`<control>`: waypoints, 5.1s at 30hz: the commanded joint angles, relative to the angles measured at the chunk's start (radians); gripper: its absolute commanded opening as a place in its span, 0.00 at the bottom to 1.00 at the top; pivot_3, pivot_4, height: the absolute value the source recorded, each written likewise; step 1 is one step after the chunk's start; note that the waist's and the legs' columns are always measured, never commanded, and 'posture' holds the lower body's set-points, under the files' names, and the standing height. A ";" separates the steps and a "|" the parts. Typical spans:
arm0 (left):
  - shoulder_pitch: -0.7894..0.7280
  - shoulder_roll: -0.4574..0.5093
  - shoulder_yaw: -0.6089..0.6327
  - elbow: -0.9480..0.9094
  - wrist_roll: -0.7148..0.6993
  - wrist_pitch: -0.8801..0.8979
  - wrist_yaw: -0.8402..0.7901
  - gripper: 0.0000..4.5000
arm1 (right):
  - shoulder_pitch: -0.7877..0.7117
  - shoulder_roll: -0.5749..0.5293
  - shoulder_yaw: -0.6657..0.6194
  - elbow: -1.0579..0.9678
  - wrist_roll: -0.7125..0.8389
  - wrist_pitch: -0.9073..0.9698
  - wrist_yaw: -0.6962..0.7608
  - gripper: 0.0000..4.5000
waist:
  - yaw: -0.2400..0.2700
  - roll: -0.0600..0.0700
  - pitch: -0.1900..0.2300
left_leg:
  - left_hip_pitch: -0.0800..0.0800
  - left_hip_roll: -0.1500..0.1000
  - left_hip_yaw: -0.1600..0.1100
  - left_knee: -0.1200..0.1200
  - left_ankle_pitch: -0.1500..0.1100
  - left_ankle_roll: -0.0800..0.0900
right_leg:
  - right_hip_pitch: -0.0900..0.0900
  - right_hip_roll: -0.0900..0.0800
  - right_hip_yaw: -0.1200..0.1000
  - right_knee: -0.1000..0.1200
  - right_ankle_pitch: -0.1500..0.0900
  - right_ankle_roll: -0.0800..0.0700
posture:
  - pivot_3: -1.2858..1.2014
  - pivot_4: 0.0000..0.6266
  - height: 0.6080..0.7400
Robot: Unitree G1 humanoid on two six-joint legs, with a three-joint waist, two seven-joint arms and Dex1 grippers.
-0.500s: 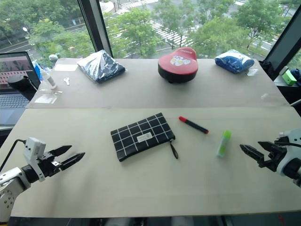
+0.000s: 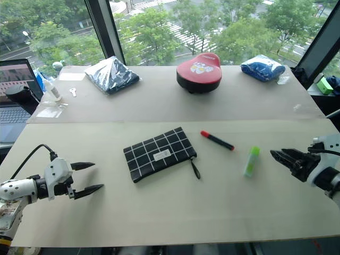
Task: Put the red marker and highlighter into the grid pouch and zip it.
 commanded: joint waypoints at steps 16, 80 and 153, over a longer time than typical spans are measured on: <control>-0.220 -0.054 -0.219 -0.070 0.047 -0.185 -0.069 1.00 | -0.391 0.207 0.629 -0.126 -0.183 -0.055 -0.007 0.01 | -0.002 0.000 0.000 | -0.010 -0.004 0.002 0.002 0.009 0.000 | -0.010 0.006 -0.003 0.002 0.001 0.002 | 0.52 0.24 1.00; -0.338 -0.195 -0.398 0.142 0.279 -0.590 0.216 0.25 | -0.385 0.255 0.761 -0.035 -0.417 -0.052 0.006 0.00 | -0.001 -0.002 -0.001 | -0.001 -0.002 0.002 0.002 0.010 -0.001 | -0.001 0.011 -0.002 0.002 0.002 0.002 | 0.52 0.24 1.00; -0.246 -0.414 -0.239 -0.049 -0.024 -0.159 0.280 0.00 | -0.555 0.346 0.691 -0.035 -0.264 0.159 -0.091 0.02 | -0.005 -0.003 -0.001 | -0.008 -0.002 0.005 0.005 0.011 -0.002 | -0.010 0.011 0.000 0.015 0.002 0.001 | 0.52 0.24 1.00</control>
